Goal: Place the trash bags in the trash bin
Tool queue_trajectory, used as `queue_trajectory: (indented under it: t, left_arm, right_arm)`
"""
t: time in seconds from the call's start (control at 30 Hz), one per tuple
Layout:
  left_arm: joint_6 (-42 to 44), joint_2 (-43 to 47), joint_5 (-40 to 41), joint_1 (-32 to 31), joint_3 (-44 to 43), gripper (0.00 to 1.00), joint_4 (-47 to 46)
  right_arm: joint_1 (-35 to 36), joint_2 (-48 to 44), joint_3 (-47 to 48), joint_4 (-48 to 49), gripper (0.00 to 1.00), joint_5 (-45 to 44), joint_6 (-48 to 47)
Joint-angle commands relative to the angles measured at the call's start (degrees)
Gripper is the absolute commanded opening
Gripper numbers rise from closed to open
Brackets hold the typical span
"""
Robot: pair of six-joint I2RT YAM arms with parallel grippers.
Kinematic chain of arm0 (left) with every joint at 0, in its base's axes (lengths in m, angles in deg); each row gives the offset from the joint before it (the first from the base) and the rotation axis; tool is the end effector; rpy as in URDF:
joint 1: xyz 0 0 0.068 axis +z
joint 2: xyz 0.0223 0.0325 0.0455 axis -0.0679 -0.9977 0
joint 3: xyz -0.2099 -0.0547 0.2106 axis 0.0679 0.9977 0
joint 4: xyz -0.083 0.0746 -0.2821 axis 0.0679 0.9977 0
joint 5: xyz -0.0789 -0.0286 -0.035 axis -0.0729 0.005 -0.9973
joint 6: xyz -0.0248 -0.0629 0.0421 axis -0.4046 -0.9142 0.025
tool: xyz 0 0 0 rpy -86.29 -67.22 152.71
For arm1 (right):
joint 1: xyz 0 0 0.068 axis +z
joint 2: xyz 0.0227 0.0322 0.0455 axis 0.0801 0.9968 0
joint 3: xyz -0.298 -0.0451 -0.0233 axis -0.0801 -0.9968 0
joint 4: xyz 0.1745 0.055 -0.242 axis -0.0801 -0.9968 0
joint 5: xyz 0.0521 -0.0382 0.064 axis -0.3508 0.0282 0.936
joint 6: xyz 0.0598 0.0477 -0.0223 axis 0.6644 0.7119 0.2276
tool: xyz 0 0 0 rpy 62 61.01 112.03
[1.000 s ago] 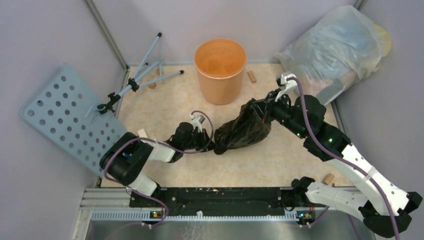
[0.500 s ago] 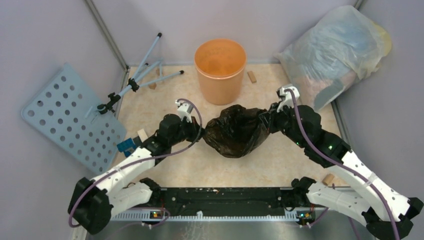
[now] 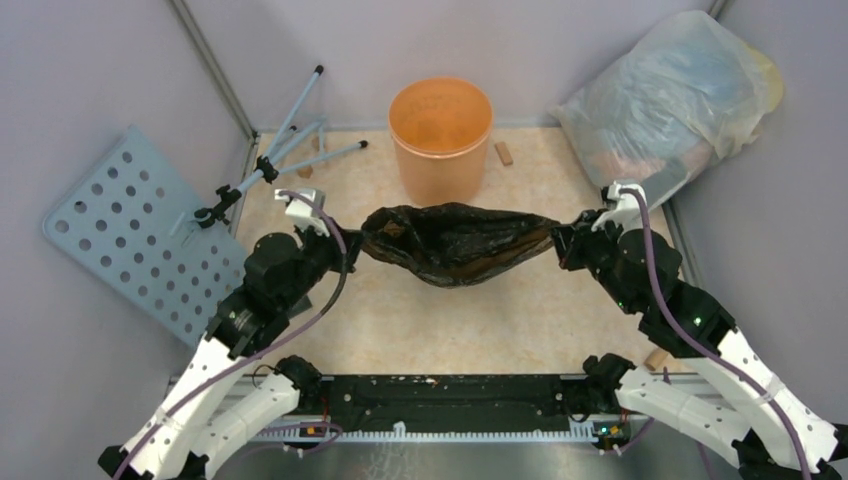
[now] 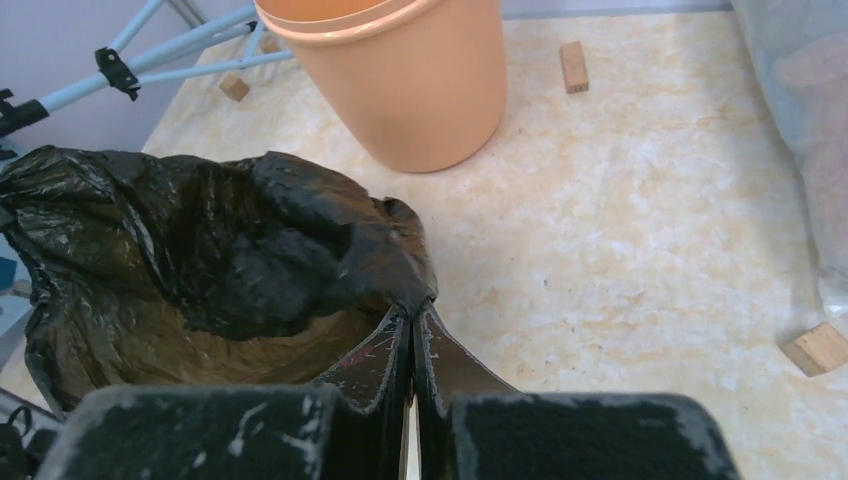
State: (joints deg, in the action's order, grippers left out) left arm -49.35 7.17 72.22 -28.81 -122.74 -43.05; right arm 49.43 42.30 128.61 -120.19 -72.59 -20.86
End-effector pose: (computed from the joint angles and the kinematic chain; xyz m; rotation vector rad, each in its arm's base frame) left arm 0.1717 -0.1070 0.3826 0.1295 1.8104 -0.6608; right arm 0.1417 0.1033 0.4159 -0.0855 1.8062 0.4672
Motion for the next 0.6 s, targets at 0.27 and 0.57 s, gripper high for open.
queue_trajectory:
  t: [0.27, 0.57]
  left_arm:
    - [4.3, 7.8, 0.8, 0.2, 2.7, 0.00, 2.6]
    - [6.8, 6.1, -8.5, 0.2, 4.7, 0.00, -0.4]
  right_arm:
    - [0.3, -2.1, -10.5, 1.2, 0.69, 8.0, 3.1]
    - [0.9, 6.5, -8.1, 5.9, 0.82, 28.1, -3.6]
